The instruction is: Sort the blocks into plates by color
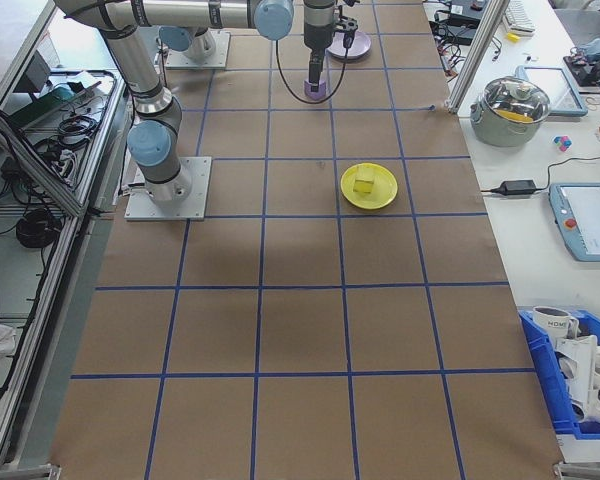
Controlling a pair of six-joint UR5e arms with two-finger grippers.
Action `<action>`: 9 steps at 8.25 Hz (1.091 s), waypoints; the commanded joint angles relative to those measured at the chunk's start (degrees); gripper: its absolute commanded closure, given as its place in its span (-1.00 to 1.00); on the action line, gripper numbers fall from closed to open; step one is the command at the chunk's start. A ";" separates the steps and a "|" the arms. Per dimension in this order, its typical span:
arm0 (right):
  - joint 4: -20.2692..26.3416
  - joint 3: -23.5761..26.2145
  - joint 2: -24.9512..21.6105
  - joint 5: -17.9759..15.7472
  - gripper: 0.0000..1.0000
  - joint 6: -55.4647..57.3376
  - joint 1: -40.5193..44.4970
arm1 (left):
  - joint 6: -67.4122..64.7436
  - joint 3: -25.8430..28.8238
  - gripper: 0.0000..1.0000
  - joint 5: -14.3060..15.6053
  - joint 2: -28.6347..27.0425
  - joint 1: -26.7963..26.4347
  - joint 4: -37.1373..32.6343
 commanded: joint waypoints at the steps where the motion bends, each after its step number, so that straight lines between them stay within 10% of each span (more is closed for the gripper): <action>1: -1.18 0.10 -0.90 0.93 -1.00 -0.10 0.12 | 1.79 -0.27 -0.98 -1.74 -5.59 -0.12 2.08; 9: -1.27 0.10 -1.16 0.31 -1.00 -0.11 0.12 | -2.82 -2.74 -1.00 -2.27 -13.25 -0.03 7.54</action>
